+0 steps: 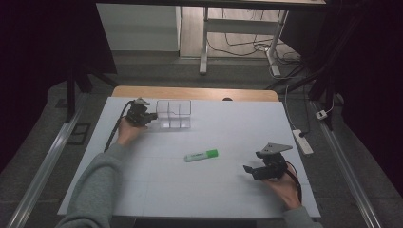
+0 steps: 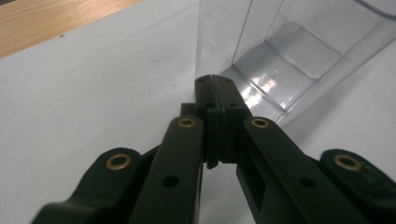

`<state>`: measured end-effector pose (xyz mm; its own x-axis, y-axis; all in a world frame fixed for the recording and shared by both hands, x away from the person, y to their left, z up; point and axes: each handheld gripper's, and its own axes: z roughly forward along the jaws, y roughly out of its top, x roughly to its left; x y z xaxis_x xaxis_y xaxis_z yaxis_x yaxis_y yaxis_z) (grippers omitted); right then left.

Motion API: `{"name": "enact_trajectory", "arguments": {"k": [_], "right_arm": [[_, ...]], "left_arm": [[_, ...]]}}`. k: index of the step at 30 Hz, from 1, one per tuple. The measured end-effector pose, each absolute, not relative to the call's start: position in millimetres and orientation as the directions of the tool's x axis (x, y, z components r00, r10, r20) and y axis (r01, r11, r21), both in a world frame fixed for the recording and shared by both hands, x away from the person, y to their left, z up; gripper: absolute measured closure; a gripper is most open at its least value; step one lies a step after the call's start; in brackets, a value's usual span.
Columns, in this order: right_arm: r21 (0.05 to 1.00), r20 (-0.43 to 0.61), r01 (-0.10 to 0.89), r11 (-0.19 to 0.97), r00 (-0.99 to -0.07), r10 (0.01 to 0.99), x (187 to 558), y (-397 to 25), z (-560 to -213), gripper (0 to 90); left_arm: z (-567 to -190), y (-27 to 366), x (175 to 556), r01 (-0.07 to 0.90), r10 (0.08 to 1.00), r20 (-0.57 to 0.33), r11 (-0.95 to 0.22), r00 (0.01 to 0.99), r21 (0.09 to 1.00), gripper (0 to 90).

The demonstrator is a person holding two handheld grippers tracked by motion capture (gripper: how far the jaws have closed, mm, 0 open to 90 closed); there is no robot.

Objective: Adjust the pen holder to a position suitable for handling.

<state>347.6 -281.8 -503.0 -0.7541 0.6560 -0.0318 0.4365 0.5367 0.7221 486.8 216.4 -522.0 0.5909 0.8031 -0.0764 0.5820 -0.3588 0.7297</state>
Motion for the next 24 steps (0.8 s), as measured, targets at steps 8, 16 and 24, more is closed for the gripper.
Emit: {"name": "enact_trajectory", "arguments": {"k": [8, 16, 24], "right_arm": [[0.721, -0.033, 0.437, 0.538, -0.754, 0.657, 348, -282, -503, 19.7], [0.722, -0.029, 0.437, 0.535, -0.754, 0.656, 348, -281, -504, 19.7], [0.72, -0.029, 0.44, 0.536, -0.753, 0.657, 348, -281, -504, 19.7]], "left_arm": [[-521, 206, 489, 0.573, 0.789, -0.075, -0.373, 0.61, 0.729, 88.9], [-521, 197, 491, 0.571, 0.78, -0.082, -0.377, 0.62, 0.729, 88.9], [-521, 184, 493, 0.557, 0.762, -0.075, -0.399, 0.643, 0.729, 88.9]]}}
